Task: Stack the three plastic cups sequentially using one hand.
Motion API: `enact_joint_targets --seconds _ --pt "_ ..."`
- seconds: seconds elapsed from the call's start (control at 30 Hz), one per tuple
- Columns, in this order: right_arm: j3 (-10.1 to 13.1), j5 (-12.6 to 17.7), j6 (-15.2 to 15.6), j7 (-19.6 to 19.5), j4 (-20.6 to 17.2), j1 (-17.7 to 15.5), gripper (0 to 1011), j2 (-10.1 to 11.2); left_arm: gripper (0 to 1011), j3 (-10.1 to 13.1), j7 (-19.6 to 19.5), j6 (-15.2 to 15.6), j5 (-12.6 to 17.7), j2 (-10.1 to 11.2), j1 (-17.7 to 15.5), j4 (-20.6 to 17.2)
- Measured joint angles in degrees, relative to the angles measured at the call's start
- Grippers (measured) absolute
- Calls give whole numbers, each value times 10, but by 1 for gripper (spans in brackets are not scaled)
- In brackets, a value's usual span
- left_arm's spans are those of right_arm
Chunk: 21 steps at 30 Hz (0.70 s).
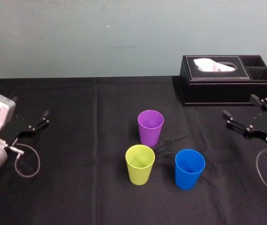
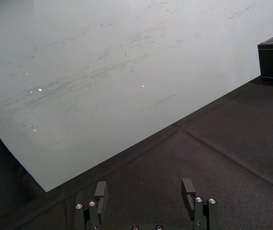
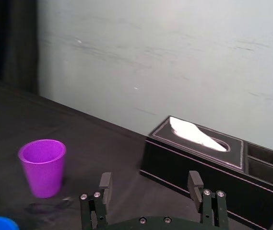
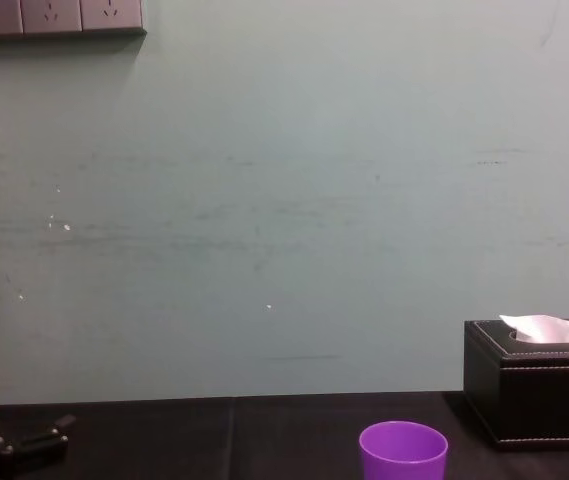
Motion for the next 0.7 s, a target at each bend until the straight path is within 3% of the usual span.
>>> enact_joint_targets --seconds 0.4,0.7 --pt "60 65 -17 122 -48 -82 1003 67 1010 0 0 0 0 0 0 0" --pt "82 79 -43 195 -59 -125 1003 93 1010 0 0 0 0 0 0 0"
